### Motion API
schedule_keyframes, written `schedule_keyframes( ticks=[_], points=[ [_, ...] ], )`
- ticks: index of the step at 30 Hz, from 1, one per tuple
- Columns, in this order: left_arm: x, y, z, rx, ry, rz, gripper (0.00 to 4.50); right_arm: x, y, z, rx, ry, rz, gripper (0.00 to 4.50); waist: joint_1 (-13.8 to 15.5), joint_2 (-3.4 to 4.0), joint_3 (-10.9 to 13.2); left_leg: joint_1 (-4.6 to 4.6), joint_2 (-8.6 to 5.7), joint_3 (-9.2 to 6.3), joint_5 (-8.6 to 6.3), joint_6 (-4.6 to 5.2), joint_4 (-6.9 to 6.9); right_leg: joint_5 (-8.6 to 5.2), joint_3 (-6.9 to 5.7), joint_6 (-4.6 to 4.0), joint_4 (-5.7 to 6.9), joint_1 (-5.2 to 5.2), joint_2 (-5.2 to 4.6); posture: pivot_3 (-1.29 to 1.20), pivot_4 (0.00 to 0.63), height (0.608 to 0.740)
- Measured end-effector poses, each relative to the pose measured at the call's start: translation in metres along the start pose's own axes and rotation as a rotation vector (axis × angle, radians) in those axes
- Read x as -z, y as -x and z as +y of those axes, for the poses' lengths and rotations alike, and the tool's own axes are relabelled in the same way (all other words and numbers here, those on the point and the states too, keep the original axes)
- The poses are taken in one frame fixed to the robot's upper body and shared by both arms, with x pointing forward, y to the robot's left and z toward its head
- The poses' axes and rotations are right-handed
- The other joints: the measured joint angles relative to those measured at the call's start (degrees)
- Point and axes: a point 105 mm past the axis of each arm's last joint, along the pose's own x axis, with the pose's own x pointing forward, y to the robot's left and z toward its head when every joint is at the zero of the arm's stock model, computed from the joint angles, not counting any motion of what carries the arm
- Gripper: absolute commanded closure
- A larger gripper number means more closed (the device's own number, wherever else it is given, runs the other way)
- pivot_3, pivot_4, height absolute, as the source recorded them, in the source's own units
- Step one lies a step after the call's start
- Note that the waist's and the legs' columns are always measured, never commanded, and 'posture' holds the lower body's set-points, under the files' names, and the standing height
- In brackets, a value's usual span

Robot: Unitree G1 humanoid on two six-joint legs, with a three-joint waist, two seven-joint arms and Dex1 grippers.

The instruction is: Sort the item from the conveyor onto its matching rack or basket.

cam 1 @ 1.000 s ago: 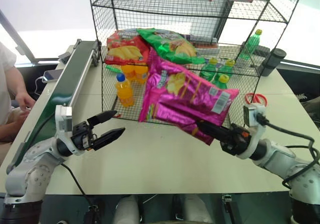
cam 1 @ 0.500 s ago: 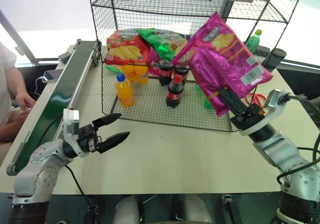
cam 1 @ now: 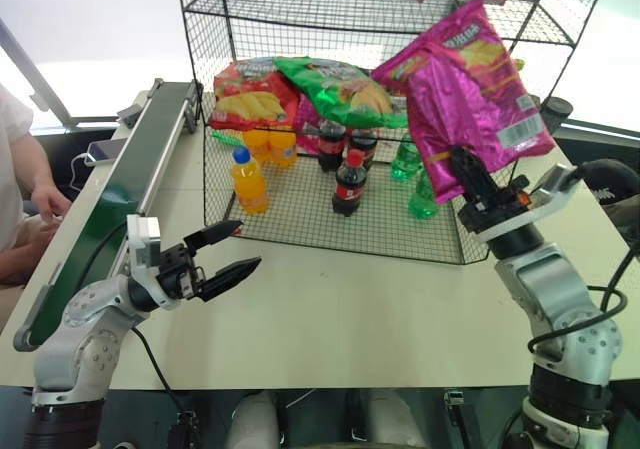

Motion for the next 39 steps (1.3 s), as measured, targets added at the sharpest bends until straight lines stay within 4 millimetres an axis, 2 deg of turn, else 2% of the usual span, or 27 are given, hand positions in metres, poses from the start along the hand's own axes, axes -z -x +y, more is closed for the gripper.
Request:
schedule_keyframes(
  ticks=[4,9,11,24,30,39],
  points=[
    [0.0,0.0,0.0,-0.001,0.0,0.001,0.0,0.005,0.003,-0.001,0.009,-0.013,0.002,4.39,0.1,0.0,0.0,0.0,0.01,-0.01,0.0,0.0,-0.01,0.0,0.0,0.0,-0.01,0.0,0.0,0.0,0.15,0.726],
    [0.002,0.001,0.0,-0.006,0.006,0.003,0.0,0.027,0.029,-0.019,0.069,-0.024,0.074,4.39,0.0,0.0,0.0,0.0,0.01,-0.01,0.0,0.0,0.0,0.0,0.02,0.01,-0.02,0.02,0.0,0.0,0.15,0.726],
    [0.003,0.001,-0.001,-0.008,0.01,0.004,0.0,0.029,0.032,-0.021,0.079,-0.026,0.078,4.39,-0.2,0.03,0.0,0.04,0.01,0.03,0.0,0.0,0.02,0.0,0.05,0.0,0.0,0.02,0.0,0.0,0.15,0.726],
    [0.003,0.001,-0.001,-0.01,-0.002,0.006,0.0,0.014,0.01,-0.003,0.045,-0.044,-0.022,4.39,0.0,0.04,0.0,0.03,0.0,-0.03,0.03,-0.03,0.01,0.02,0.06,-0.03,0.02,-0.02,0.04,0.0,0.15,0.726],
    [0.004,0.0,-0.004,-0.004,-0.003,0.007,0.0,0.007,-0.002,-0.003,0.058,-0.062,-0.058,4.39,0.0,0.06,0.0,0.04,0.0,-0.03,0.04,-0.05,0.01,0.02,0.06,-0.03,0.08,-0.03,0.04,0.0,0.15,0.726],
    [0.006,-0.002,-0.006,-0.008,0.005,0.007,0.0,0.01,-0.015,0.007,0.039,-0.085,-0.066,4.39,-0.1,0.06,0.0,0.04,0.01,-0.04,0.04,-0.05,0.01,0.02,0.06,-0.02,0.1,-0.03,0.04,0.0,0.15,0.726]
  ],
)
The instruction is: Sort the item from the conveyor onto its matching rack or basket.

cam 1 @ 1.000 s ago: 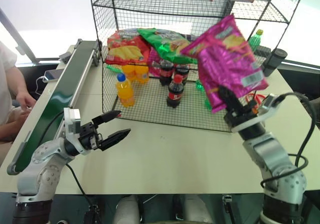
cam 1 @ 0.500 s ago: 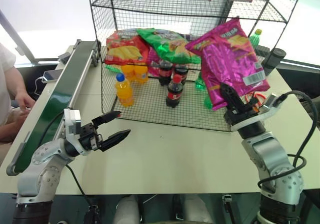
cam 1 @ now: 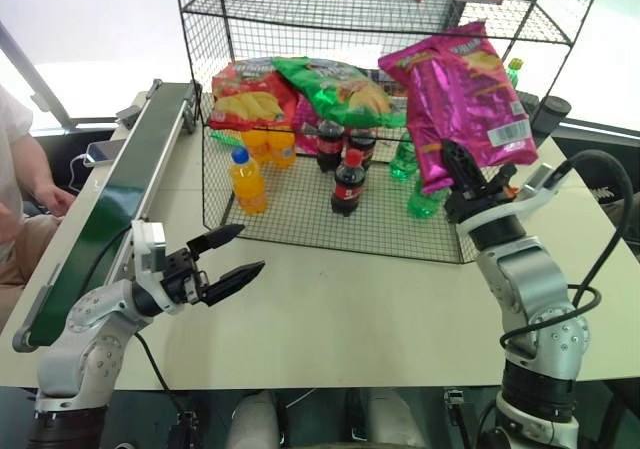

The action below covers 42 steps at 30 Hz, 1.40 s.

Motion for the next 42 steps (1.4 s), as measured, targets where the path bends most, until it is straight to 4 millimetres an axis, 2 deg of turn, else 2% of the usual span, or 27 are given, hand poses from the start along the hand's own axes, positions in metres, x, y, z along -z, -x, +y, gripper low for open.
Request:
schedule_keyframes(
  ticks=[9,17,21,28,30,34,42],
  points=[
    [0.001,-0.001,-0.002,0.002,0.003,0.002,0.0,0.002,-0.007,0.003,-0.006,-0.008,0.003,4.39,0.0,0.0,0.0,0.0,0.0,0.0,0.0,0.0,0.01,0.0,0.0,0.0,0.01,0.0,0.0,0.0,0.15,0.726],
    [0.001,0.0,-0.003,0.003,0.006,0.002,0.0,0.003,-0.006,0.001,-0.001,-0.012,0.004,4.39,0.0,0.0,0.0,0.0,0.0,0.0,0.0,0.0,0.0,0.0,0.0,0.0,0.01,0.0,0.0,0.0,0.15,0.726],
    [0.003,0.001,-0.004,0.001,0.014,0.004,0.0,0.006,0.006,-0.004,0.012,-0.001,0.026,4.39,0.1,0.0,0.0,-0.02,0.0,0.0,0.0,0.0,-0.01,0.0,0.02,0.0,-0.01,0.0,-0.01,0.0,0.15,0.726],
    [0.002,0.001,-0.004,0.004,0.017,0.0,0.0,0.016,0.038,0.001,-0.02,0.034,0.101,4.39,0.0,-0.02,0.0,0.02,0.01,-0.01,0.0,0.0,0.01,0.0,0.05,0.0,0.0,0.02,-0.01,0.0,0.15,0.726],
    [0.002,0.0,-0.005,0.01,0.013,-0.002,0.0,0.014,0.041,0.002,-0.03,0.101,0.105,4.39,0.0,0.01,0.0,0.03,0.0,-0.01,0.0,0.0,0.02,0.0,0.05,-0.01,0.0,0.02,0.0,0.0,0.15,0.726],
    [0.0,-0.002,-0.003,0.014,0.009,-0.007,0.0,0.011,0.049,0.001,-0.029,0.38,0.123,4.39,0.1,-0.05,0.0,0.02,-0.01,-0.02,0.0,0.0,-0.01,-0.01,0.04,0.0,-0.02,0.02,0.02,0.0,0.15,0.726],
    [-0.001,-0.005,0.0,0.032,0.01,-0.011,0.0,-0.009,0.052,-0.004,-0.018,0.622,0.053,4.39,0.1,-0.04,0.0,0.02,-0.04,-0.01,0.0,0.0,0.01,0.0,0.0,0.0,-0.01,0.02,0.02,0.0,0.15,0.726]
  ],
)
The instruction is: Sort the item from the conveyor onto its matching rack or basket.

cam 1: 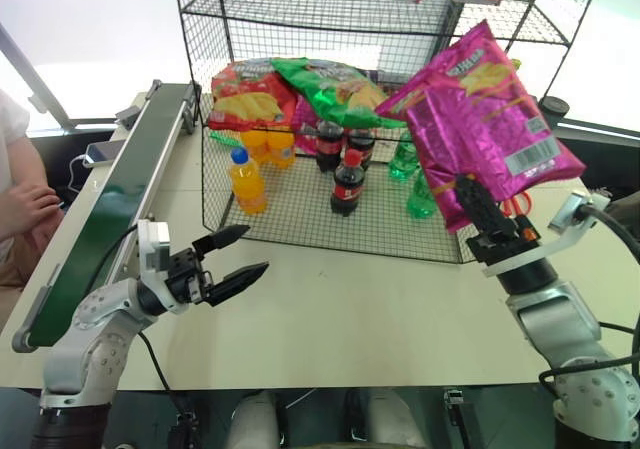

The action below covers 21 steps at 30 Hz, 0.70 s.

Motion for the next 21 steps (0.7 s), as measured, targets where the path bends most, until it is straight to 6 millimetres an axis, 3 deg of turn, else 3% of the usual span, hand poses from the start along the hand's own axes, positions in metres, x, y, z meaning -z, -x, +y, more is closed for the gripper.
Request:
schedule_keyframes(
  ticks=[7,13,17,21],
  points=[
    [0.001,0.001,0.001,0.0,0.002,0.005,0.0,-0.01,0.005,-0.007,-0.007,0.339,0.031,4.39,0.0,-0.02,0.0,0.0,-0.06,0.0,0.0,0.0,0.01,0.0,-0.01,0.0,-0.02,0.01,0.01,0.0,0.15,0.726],
    [0.004,0.002,0.003,-0.005,0.009,0.012,0.0,-0.049,0.002,-0.021,0.067,0.814,-0.049,4.39,0.0,0.02,0.0,0.0,-0.13,0.01,0.01,-0.01,0.02,0.0,-0.01,0.01,-0.02,0.01,0.01,0.0,0.15,0.726],
    [0.004,0.0,0.003,0.004,0.006,0.01,0.0,-0.044,0.004,-0.009,-0.027,1.134,-0.031,4.39,0.0,-0.03,0.0,0.01,-0.09,-0.01,0.08,-0.14,-0.01,-0.01,-0.02,0.02,-0.02,0.01,0.08,0.0,0.15,0.726],
    [0.004,-0.001,0.003,0.007,0.007,0.008,0.0,-0.04,0.009,-0.023,-0.017,1.402,0.015,4.39,0.0,-0.04,0.0,0.04,-0.12,0.01,0.16,-0.27,0.07,-0.01,-0.02,0.03,-0.02,0.07,0.06,0.0,0.15,0.726]
  ],
)
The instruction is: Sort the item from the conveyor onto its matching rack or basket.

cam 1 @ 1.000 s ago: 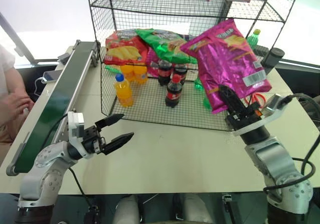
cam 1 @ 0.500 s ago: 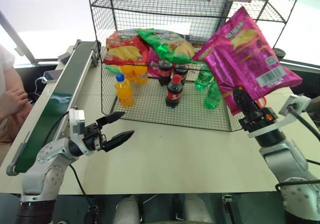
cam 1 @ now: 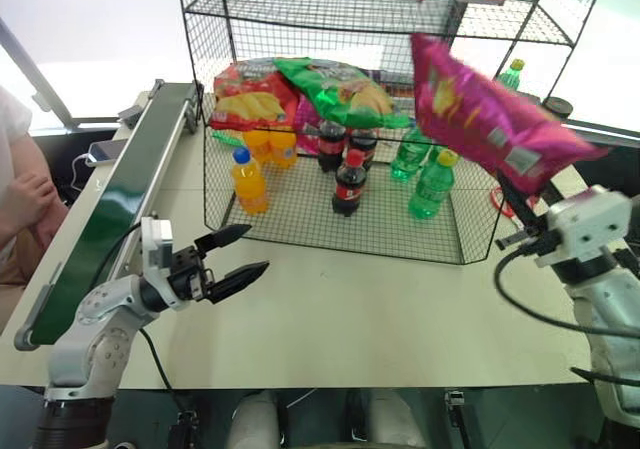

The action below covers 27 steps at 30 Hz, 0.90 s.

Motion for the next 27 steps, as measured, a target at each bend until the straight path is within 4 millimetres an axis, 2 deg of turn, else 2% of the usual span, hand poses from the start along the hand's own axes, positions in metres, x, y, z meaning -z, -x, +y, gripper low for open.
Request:
schedule_keyframes(
  ticks=[4,11,15,21,27],
  points=[
    [0.001,0.0,0.0,-0.002,0.006,-0.001,0.0,0.016,-0.001,-0.014,0.017,0.255,0.07,4.39,-0.1,0.02,0.0,0.04,0.01,0.0,0.01,-0.01,0.02,0.0,0.01,0.0,0.03,0.01,0.01,0.0,0.15,0.726],
    [0.002,0.0,-0.001,-0.001,0.009,-0.003,0.0,0.004,-0.01,-0.021,0.035,0.439,-0.005,4.39,-0.1,0.02,0.0,0.04,0.03,0.0,0.15,-0.26,-0.01,0.0,0.02,0.0,0.07,0.0,0.03,0.0,0.15,0.726],
    [0.002,-0.001,-0.002,0.001,0.009,-0.005,0.0,-0.001,-0.017,-0.016,-0.016,0.56,-0.047,4.39,-0.1,0.02,0.0,0.05,0.03,-0.01,0.15,-0.27,-0.01,0.0,0.01,0.0,0.07,0.01,0.04,0.0,0.15,0.726],
    [0.004,-0.005,-0.004,0.013,0.017,-0.008,0.0,0.021,-0.036,-0.03,0.031,0.657,0.031,4.39,-0.2,0.02,0.0,0.05,0.03,0.0,0.18,-0.3,0.06,0.0,0.02,-0.01,0.16,0.0,0.03,0.0,0.15,0.726],
    [0.003,-0.008,-0.007,0.018,0.013,-0.012,0.0,0.042,-0.059,-0.03,0.025,0.678,0.097,4.39,-0.4,0.02,0.0,0.07,0.03,0.03,0.22,-0.36,0.09,-0.01,0.06,-0.01,0.33,-0.06,0.03,0.0,0.15,0.726]
  ],
)
